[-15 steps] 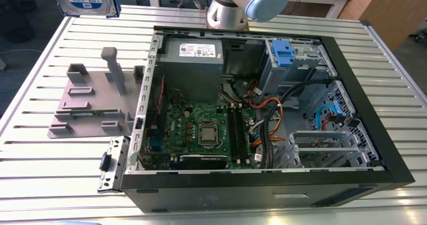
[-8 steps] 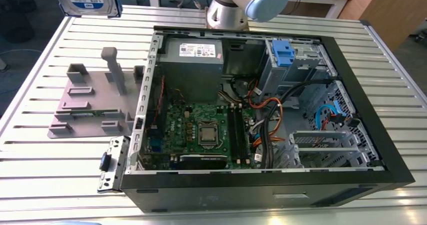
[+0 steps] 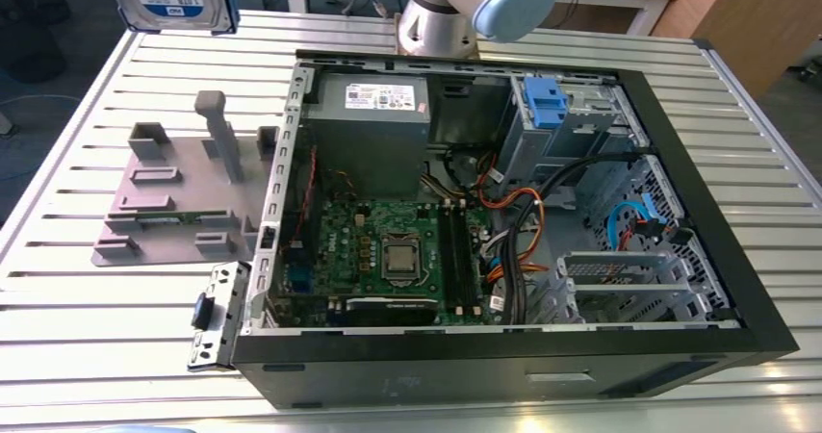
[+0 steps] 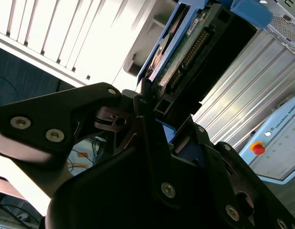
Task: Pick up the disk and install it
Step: 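Pick up the disk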
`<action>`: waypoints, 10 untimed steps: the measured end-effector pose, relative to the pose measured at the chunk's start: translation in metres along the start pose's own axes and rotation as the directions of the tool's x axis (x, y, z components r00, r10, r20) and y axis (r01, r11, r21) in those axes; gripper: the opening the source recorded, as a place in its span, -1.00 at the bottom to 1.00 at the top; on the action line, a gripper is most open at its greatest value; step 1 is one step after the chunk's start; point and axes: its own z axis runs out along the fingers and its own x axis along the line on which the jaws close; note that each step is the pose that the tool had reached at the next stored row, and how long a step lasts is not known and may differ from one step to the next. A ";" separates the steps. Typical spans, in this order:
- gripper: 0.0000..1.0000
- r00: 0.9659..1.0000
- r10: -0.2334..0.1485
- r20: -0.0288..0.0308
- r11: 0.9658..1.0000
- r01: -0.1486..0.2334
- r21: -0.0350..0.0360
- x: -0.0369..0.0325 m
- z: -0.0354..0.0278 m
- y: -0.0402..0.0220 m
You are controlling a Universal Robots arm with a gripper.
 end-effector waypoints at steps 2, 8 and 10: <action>-0.26 1.000 0.000 0.000 1.000 0.000 0.000 0.0000 0.0000 -0.0011; -0.26 1.000 0.000 0.000 1.000 0.000 0.000 0.0001 -0.0002 -0.0044; -0.26 1.000 0.000 0.000 1.000 0.000 0.000 0.0001 -0.0002 -0.0054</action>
